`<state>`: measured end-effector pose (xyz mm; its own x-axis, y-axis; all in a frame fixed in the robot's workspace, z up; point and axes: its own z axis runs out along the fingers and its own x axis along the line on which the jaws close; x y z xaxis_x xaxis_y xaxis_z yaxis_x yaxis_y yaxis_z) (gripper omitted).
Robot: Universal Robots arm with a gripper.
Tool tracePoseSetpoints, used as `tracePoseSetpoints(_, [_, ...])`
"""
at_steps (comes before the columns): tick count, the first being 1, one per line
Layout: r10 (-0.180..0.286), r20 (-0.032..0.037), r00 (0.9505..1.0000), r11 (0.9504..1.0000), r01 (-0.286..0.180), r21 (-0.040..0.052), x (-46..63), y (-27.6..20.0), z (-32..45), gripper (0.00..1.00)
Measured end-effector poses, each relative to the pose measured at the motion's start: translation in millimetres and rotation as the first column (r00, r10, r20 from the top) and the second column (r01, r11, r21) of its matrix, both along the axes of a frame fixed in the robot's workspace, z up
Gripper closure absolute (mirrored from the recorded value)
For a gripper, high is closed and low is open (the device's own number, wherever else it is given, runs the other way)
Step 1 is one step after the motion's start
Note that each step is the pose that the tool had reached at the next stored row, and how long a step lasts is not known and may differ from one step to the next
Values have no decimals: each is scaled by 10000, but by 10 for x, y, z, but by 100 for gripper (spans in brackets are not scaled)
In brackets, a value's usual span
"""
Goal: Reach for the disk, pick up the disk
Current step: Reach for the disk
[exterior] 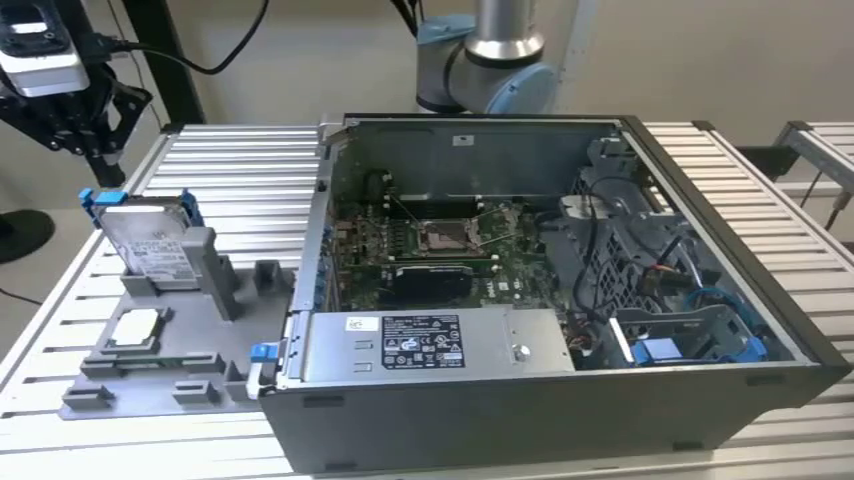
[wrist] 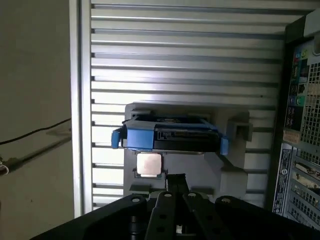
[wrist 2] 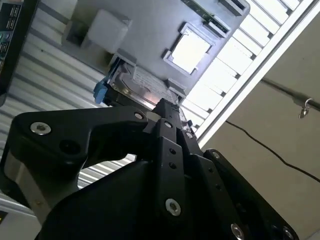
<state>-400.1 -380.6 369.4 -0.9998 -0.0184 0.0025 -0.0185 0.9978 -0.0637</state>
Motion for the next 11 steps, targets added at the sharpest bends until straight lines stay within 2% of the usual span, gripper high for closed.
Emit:
tracePoseSetpoints(5, [0,1,10000,10000,0,0,-138,108,-2,100])
tracePoseSetpoints(8, [0,1,10000,10000,0,1,-162,179,-2,100])
tracePoseSetpoints(11, [0,1,10000,10000,0,1,-166,228,-3,100])
